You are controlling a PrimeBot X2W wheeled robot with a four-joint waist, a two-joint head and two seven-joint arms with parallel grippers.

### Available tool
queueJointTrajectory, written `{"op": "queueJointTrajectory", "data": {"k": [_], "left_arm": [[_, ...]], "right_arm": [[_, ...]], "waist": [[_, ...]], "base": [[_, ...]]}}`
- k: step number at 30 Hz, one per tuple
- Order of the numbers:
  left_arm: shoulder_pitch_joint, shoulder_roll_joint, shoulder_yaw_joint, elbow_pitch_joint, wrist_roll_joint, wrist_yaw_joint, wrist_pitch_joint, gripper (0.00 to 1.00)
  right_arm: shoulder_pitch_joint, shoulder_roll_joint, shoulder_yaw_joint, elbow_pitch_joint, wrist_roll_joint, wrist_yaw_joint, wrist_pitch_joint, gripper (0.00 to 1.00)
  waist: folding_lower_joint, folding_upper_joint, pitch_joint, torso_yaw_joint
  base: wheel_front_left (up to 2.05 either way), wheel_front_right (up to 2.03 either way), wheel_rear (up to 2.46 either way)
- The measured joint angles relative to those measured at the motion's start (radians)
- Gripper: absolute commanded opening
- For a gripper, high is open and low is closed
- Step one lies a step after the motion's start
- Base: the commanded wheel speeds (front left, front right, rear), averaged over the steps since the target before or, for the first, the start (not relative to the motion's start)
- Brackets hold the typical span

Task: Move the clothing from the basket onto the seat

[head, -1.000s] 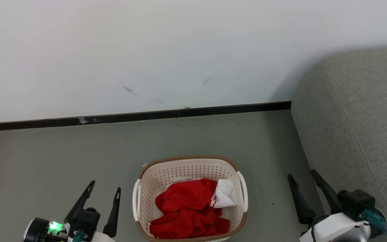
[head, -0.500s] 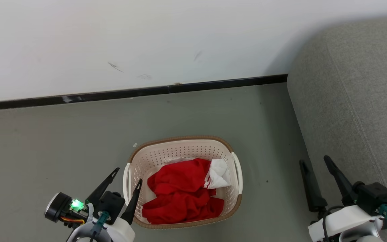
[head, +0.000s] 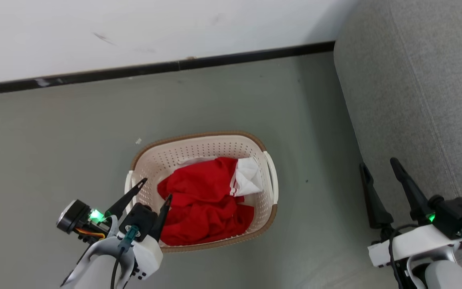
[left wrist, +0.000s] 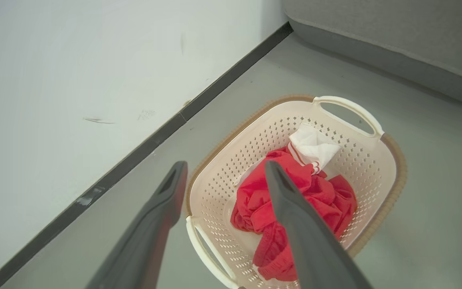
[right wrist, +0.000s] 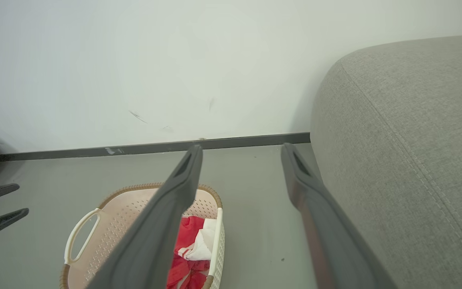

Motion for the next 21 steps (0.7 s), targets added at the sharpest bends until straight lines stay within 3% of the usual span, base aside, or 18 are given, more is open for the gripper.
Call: {"op": "queueJointTrajectory", "data": {"k": [21], "left_arm": [[-0.179,0.044,-0.041,0.109,0.088,-0.017,0.000,1.00]], "right_arm": [[-0.167,0.000,0.043,-0.036,0.043,0.000,-0.001,1.00]], "waist": [[0.0000,0.0000,0.222,-0.087]], "base": [[0.00,0.00,0.00]]}}
